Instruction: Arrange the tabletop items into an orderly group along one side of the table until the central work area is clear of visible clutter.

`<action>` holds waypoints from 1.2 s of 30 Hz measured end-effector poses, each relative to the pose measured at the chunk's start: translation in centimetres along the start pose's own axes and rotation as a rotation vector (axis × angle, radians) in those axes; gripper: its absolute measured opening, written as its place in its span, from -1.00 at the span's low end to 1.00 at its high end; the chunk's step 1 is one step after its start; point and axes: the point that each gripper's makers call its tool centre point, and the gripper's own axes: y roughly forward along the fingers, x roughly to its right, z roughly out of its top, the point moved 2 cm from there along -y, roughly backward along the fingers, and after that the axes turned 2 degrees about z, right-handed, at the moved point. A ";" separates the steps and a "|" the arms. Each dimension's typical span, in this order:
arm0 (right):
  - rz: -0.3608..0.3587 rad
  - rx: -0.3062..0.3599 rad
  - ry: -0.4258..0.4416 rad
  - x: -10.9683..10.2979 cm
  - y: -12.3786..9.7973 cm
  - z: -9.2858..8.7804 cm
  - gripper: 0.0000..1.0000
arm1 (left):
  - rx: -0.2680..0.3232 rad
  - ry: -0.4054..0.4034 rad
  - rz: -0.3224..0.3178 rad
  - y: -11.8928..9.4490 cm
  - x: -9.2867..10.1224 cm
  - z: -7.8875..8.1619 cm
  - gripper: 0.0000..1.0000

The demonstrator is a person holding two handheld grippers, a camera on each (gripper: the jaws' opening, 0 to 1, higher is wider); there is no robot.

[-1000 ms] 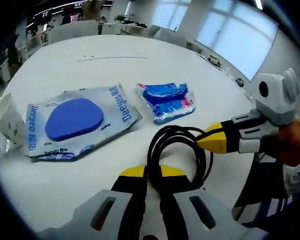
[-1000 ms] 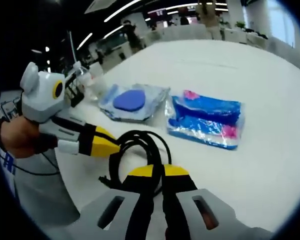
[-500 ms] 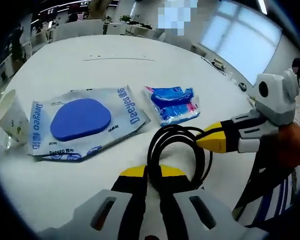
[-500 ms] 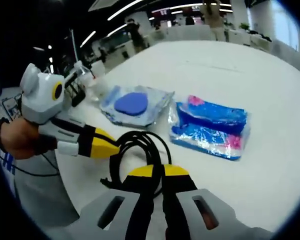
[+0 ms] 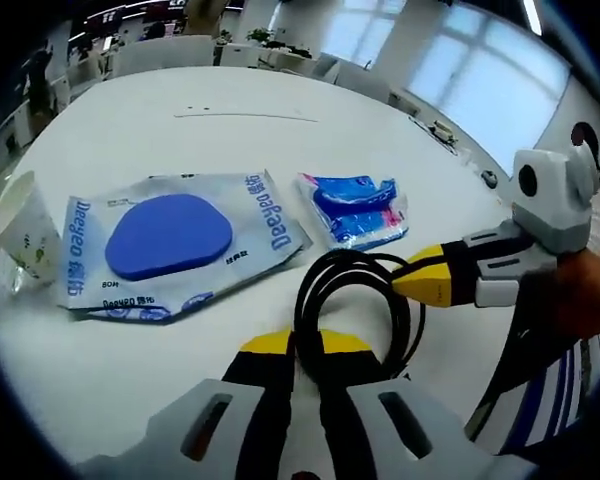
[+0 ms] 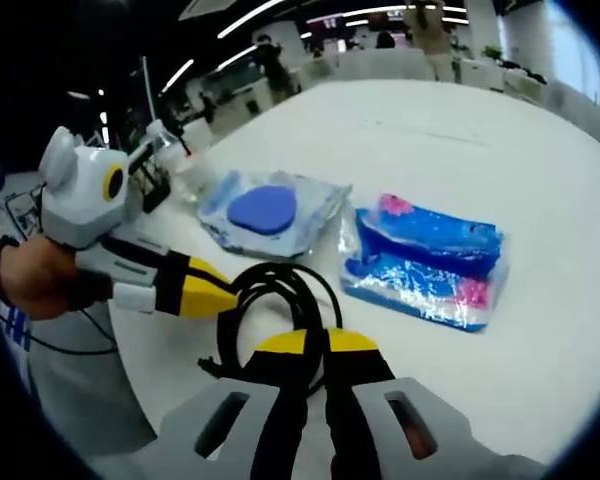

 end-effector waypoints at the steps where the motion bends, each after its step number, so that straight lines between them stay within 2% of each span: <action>1: 0.000 -0.002 0.000 0.0 0.0 0.0 -0.97 | -0.001 -0.001 0.000 0.0 0.0 0.0 -0.90; 15: 0.003 -0.018 0.000 0.1 0.7 -0.4 -0.96 | -0.025 -0.015 0.008 0.5 -0.3 -0.7 -0.90; 36: -0.004 -0.034 0.003 0.4 1.0 -0.7 -0.96 | -0.030 -0.022 0.014 0.7 -0.2 -1.0 -0.88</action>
